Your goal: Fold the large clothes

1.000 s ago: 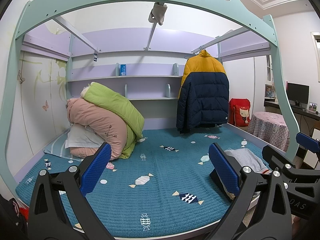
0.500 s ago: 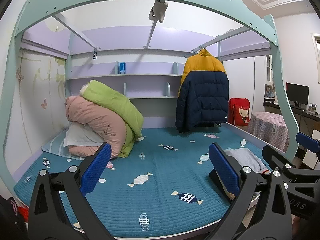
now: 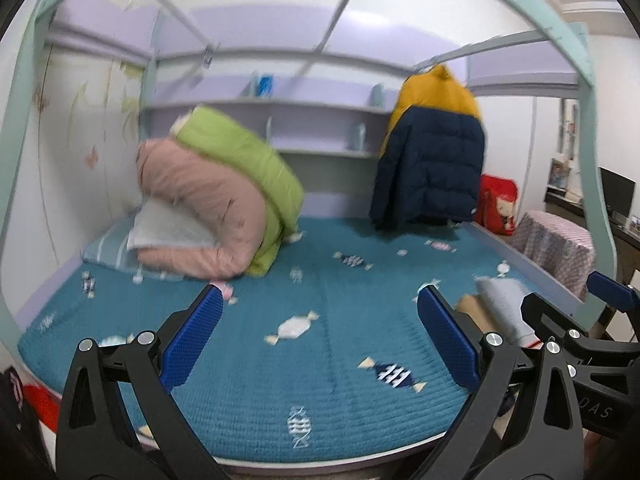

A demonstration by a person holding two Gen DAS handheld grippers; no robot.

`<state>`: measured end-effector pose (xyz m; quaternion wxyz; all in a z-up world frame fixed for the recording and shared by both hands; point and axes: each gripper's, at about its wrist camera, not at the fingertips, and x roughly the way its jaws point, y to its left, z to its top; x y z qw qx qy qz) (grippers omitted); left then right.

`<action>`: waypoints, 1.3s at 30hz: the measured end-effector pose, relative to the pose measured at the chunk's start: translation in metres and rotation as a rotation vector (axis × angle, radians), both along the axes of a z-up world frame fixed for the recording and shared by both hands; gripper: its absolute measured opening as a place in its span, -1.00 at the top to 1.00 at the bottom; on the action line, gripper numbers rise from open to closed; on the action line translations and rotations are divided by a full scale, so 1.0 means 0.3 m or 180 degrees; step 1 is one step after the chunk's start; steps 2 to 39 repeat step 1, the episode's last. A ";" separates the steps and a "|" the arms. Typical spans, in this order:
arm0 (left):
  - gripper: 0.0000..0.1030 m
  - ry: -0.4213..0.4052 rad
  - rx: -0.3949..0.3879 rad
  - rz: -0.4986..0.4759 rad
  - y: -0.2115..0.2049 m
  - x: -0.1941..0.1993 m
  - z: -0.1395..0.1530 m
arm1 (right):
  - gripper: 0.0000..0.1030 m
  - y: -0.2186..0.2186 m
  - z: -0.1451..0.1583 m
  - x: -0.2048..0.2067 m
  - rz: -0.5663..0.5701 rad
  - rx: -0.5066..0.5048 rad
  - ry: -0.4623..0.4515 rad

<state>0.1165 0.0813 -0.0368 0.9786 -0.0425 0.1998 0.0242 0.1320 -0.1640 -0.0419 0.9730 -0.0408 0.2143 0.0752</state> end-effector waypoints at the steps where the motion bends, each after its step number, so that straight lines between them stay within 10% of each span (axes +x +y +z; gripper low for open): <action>1: -0.91 0.0103 -0.0031 0.0058 0.036 0.032 -0.032 | -0.86 0.034 -0.030 0.042 0.0060 -0.0023 0.0097; 39: -0.91 0.0103 -0.0031 0.0058 0.036 0.032 -0.032 | -0.86 0.034 -0.030 0.042 0.0060 -0.0023 0.0097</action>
